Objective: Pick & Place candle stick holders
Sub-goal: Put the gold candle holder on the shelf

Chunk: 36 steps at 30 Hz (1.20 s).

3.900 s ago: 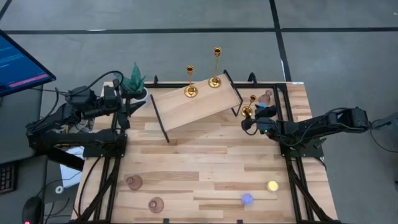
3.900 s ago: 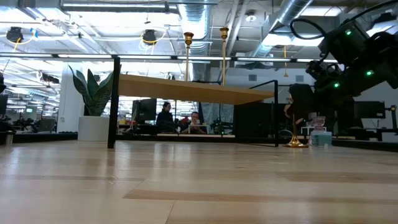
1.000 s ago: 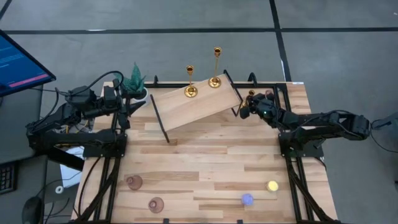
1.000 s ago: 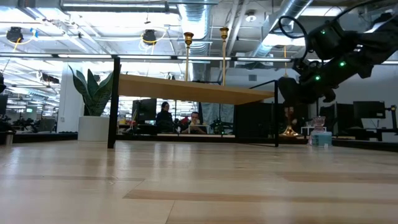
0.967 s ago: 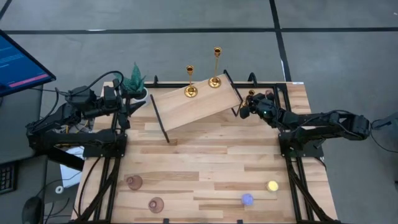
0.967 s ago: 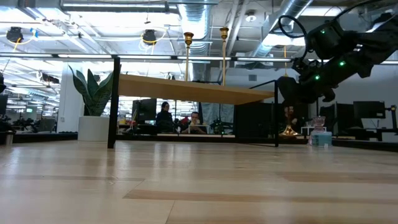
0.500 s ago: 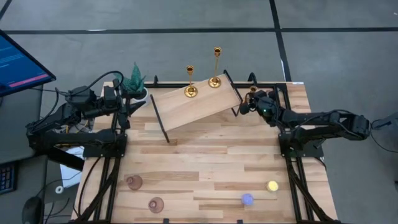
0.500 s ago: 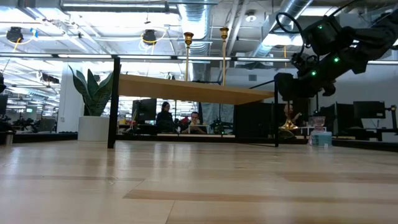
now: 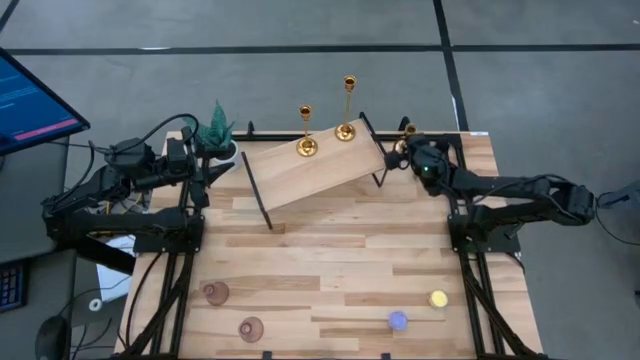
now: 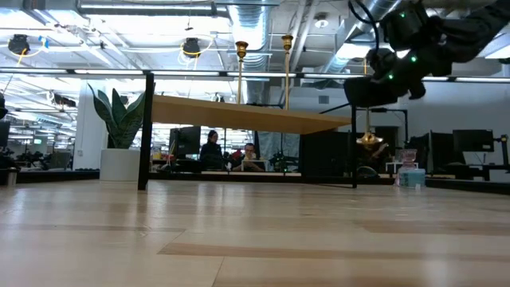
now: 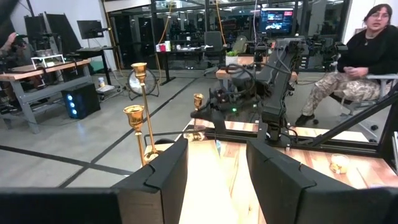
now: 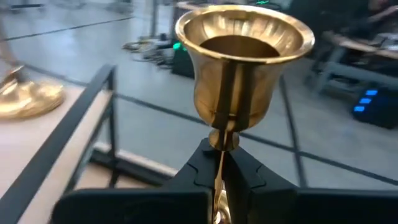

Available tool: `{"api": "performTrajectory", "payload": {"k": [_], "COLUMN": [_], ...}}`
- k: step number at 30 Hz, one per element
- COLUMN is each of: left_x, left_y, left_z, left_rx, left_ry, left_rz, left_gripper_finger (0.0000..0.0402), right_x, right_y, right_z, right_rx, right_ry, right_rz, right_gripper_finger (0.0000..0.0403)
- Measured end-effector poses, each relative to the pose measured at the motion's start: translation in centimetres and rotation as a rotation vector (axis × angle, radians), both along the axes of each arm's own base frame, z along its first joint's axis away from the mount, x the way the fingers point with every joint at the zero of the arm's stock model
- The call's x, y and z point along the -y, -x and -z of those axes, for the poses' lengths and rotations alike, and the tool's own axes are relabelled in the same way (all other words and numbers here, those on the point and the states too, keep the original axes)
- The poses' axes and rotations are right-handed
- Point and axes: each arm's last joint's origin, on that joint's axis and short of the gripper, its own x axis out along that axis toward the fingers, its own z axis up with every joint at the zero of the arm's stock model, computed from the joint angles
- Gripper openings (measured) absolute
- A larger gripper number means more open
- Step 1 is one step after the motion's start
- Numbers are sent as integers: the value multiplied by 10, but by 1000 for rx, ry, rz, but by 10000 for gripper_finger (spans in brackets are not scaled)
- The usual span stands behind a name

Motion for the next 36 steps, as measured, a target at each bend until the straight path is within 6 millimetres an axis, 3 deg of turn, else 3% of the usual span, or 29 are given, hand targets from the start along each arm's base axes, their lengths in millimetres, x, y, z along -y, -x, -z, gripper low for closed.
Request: {"api": "performTrajectory", "payload": {"k": [13, 23, 31, 36], "left_x": [0, 0, 0, 0], "left_y": [0, 0, 0, 0], "left_z": [0, 0, 0, 0], "left_rx": [5, 5, 5, 5], "left_ry": [7, 7, 8, 7], "left_rz": [0, 0, 0, 0], "left_gripper_finger": [163, 163, 163, 163], "right_x": [9, 6, -37, -73], "right_y": [-13, -6, 8, -6], "right_z": [-64, -111, -159, -157], "right_rx": [-183, -230, -54, -32], "right_ry": [132, 195, 274, 283], "right_rz": [96, 173, 12, -280], "right_gripper_finger": [1, 1, 1, 1]}}
